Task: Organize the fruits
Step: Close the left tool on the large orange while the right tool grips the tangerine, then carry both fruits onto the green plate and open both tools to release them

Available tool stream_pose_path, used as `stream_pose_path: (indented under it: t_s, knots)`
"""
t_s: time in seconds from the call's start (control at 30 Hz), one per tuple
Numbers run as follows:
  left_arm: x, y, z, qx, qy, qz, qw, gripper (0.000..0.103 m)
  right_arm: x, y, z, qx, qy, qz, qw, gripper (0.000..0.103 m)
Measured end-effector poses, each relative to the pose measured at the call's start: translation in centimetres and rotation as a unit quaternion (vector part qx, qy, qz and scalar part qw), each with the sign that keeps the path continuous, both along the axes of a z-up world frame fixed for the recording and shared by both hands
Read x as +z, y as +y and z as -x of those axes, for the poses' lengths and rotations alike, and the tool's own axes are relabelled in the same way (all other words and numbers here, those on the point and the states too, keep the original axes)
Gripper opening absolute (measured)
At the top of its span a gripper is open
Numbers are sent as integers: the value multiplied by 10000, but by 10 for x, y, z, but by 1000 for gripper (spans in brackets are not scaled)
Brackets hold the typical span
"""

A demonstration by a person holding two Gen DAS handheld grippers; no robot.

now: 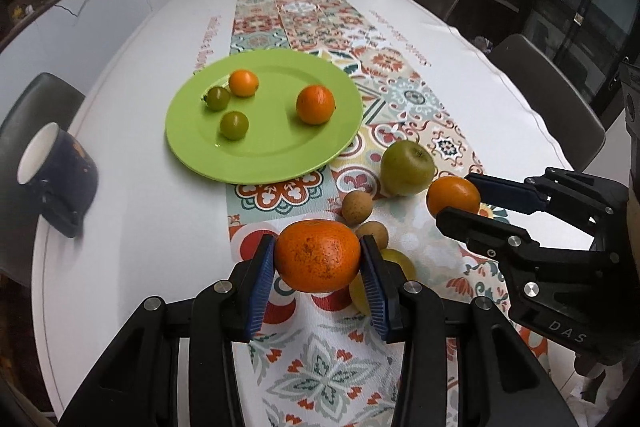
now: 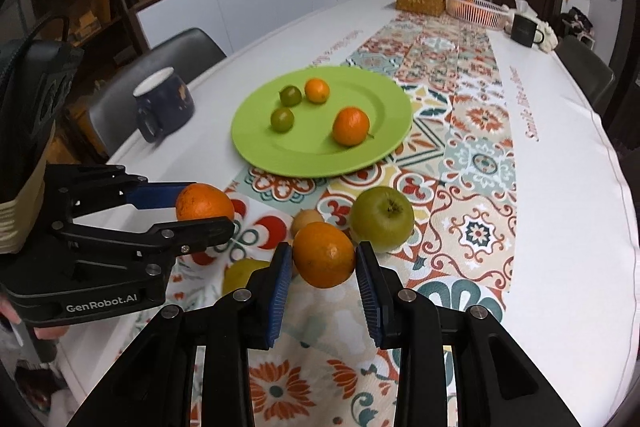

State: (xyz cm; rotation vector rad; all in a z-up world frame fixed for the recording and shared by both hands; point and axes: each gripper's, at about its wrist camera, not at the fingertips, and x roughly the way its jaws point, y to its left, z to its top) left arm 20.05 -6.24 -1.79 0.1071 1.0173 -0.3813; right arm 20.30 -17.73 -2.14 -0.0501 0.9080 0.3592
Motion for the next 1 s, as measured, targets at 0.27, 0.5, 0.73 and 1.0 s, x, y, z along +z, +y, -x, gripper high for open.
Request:
stream_pose_path:
  t_s: [0.27, 0.5, 0.73, 1.0]
  knots:
    - [26, 1, 14, 103, -314, -34, 9994, 41, 28, -1, 13, -41, -335, -97, 9994, 34]
    - [45, 5, 14, 282, -506, 17, 9983, 41, 48, -1, 12, 43, -584, -206, 9981, 34]
    - [59, 9, 2, 379, -673, -52, 9970, 41, 61, 0, -4, 77, -735, -354, 9966, 34]
    - [68, 17, -30, 521, -838, -117, 9951, 41, 64, 4, -46, 103, -736, -333, 9967, 34]
